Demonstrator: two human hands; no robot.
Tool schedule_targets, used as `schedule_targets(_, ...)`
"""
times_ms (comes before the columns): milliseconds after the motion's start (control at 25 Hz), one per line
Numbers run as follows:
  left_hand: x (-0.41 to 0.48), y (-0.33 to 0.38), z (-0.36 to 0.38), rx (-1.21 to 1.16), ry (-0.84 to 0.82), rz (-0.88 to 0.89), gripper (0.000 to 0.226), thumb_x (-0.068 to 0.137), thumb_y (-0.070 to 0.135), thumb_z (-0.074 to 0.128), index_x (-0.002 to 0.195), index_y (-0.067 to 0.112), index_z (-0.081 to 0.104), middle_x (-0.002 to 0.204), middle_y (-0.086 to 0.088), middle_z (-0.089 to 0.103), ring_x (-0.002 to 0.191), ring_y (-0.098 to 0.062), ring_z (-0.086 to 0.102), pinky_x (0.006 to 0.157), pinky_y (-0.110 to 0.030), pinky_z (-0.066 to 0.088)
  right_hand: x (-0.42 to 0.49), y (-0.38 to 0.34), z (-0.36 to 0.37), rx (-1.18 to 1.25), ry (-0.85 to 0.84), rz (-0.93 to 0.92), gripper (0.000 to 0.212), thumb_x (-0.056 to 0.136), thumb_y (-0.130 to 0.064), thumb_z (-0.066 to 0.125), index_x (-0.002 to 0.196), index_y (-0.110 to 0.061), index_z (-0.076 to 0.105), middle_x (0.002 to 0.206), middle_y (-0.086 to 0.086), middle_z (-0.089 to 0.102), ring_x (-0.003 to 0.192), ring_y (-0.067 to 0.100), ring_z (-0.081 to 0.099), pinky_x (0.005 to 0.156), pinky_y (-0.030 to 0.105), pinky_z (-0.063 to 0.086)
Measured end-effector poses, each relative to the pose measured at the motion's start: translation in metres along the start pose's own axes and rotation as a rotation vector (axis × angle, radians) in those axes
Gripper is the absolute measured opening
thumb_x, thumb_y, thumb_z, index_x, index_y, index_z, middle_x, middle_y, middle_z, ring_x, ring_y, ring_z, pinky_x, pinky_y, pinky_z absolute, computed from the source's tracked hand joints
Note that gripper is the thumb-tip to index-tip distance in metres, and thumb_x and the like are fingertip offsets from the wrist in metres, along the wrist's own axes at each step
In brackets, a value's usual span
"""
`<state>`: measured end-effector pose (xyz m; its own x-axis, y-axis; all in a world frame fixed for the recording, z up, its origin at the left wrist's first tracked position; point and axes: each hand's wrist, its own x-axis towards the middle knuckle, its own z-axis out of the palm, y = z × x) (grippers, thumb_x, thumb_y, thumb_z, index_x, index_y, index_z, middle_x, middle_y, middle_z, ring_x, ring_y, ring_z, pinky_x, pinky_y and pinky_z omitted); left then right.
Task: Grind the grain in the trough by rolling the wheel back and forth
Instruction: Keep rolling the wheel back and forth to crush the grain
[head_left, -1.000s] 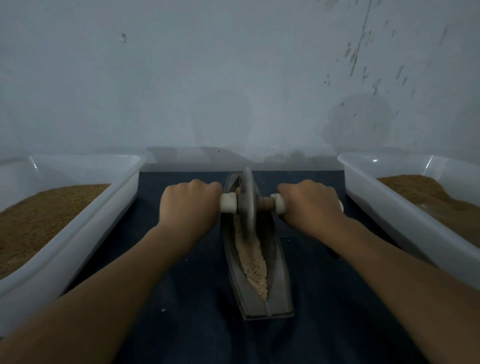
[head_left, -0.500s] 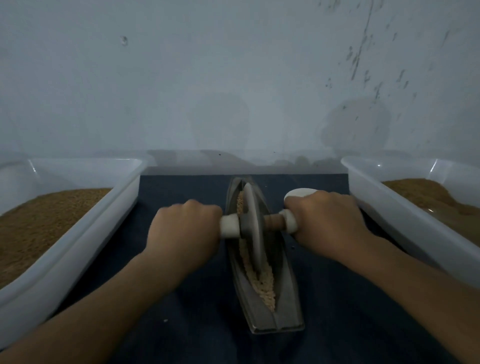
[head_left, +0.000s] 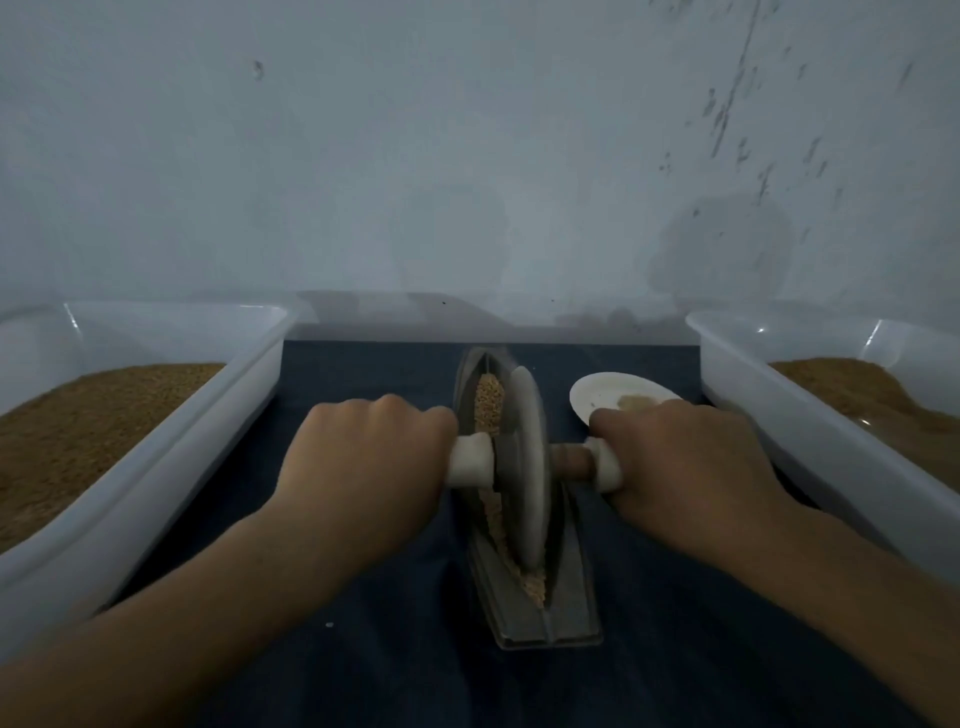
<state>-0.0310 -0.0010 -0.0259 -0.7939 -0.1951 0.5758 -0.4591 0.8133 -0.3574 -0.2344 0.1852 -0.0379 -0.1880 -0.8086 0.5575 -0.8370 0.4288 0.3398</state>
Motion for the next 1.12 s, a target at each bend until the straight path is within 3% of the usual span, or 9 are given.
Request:
schedule_targets(120, 0.022, 0.007, 0.015, 0.057, -0.134, -0.023, 0.025, 0.073, 0.032, 0.071, 0.074, 0.027, 0.047, 0.059, 0.007, 0.024, 0.044, -0.012, 0.019, 0.044, -0.026, 0.016, 0.02, -0.007, 0.017, 0.146, -0.204, 0.106, 0.032, 0.078, -0.039, 0.063, 0.07, -0.034, 0.032, 0.071, -0.008, 0.05, 0.063, 0.018, 0.05, 0.049, 0.028, 0.034)
schedule_targets(200, 0.046, 0.004, 0.03, 0.048, -0.217, -0.099, 0.009, 0.086, 0.032, 0.062, 0.091, 0.028, 0.057, 0.068, 0.006, 0.036, 0.055, -0.016, 0.037, 0.052, -0.032, 0.031, 0.048, -0.008, 0.029, 0.155, -0.218, 0.141, 0.026, 0.085, -0.038, 0.063, 0.077, -0.033, 0.039, 0.082, -0.005, 0.056, 0.077, 0.024, 0.058, 0.059, 0.033, 0.041)
schedule_targets(400, 0.038, -0.007, 0.033, -0.051, -0.25, -0.115, 0.01, 0.085, 0.037, 0.061, 0.09, 0.034, 0.053, 0.068, 0.01, 0.033, 0.057, -0.014, 0.034, 0.055, -0.032, 0.032, 0.056, -0.004, 0.025, 0.113, -0.175, 0.069, 0.028, 0.086, -0.041, 0.065, 0.078, -0.034, 0.039, 0.073, -0.008, 0.047, 0.066, 0.02, 0.047, 0.053, 0.03, 0.027)
schedule_targets(640, -0.006, -0.014, 0.007, 0.032, -0.138, -0.011, 0.032, 0.069, 0.046, 0.067, 0.071, 0.037, 0.037, 0.056, 0.012, 0.023, 0.043, -0.007, 0.018, 0.045, -0.022, 0.008, 0.001, -0.003, 0.001, 0.029, -0.019, 0.002, 0.046, 0.064, -0.034, 0.076, 0.07, -0.035, 0.03, 0.055, -0.009, 0.041, 0.047, 0.012, 0.035, 0.044, 0.02, 0.011)
schedule_targets(720, 0.001, -0.009, 0.013, 0.054, -0.184, -0.05, 0.025, 0.073, 0.043, 0.066, 0.073, 0.036, 0.042, 0.058, 0.012, 0.025, 0.044, -0.009, 0.019, 0.045, -0.023, 0.011, 0.006, -0.004, 0.009, 0.042, -0.066, 0.035, 0.043, 0.067, -0.035, 0.073, 0.069, -0.035, 0.03, 0.058, -0.008, 0.043, 0.05, 0.013, 0.04, 0.044, 0.021, 0.015)
schedule_targets(840, 0.039, -0.007, 0.03, 0.047, -0.22, -0.149, 0.005, 0.086, 0.036, 0.059, 0.089, 0.032, 0.058, 0.068, 0.007, 0.038, 0.056, -0.016, 0.037, 0.052, -0.031, 0.031, 0.041, -0.006, 0.03, 0.121, -0.133, 0.148, 0.03, 0.082, -0.035, 0.064, 0.075, -0.033, 0.035, 0.075, -0.006, 0.055, 0.065, 0.019, 0.051, 0.049, 0.028, 0.026)
schedule_targets(920, 0.062, -0.009, 0.032, 0.044, -0.253, -0.178, 0.007, 0.088, 0.031, 0.058, 0.094, 0.029, 0.062, 0.075, 0.004, 0.047, 0.063, -0.019, 0.044, 0.057, -0.033, 0.035, 0.06, -0.007, 0.037, 0.178, -0.182, 0.224, 0.02, 0.088, -0.033, 0.061, 0.08, -0.032, 0.042, 0.082, -0.002, 0.06, 0.073, 0.023, 0.057, 0.056, 0.032, 0.036)
schedule_targets(1040, 0.051, -0.008, 0.031, 0.05, -0.2, -0.162, 0.008, 0.085, 0.032, 0.061, 0.083, 0.027, 0.055, 0.068, 0.007, 0.042, 0.057, -0.017, 0.039, 0.052, -0.03, 0.03, 0.051, -0.007, 0.033, 0.184, -0.197, 0.205, 0.023, 0.087, -0.032, 0.061, 0.078, -0.032, 0.04, 0.081, -0.004, 0.058, 0.074, 0.021, 0.057, 0.055, 0.031, 0.038)
schedule_targets(1120, 0.014, -0.005, 0.026, 0.025, -0.115, -0.115, 0.034, 0.072, 0.036, 0.07, 0.072, 0.031, 0.037, 0.058, 0.011, 0.025, 0.046, -0.011, 0.022, 0.045, -0.024, 0.015, 0.028, -0.008, 0.021, 0.097, -0.074, 0.059, 0.035, 0.077, -0.03, 0.067, 0.073, -0.033, 0.032, 0.07, -0.007, 0.052, 0.062, 0.017, 0.05, 0.046, 0.026, 0.027)
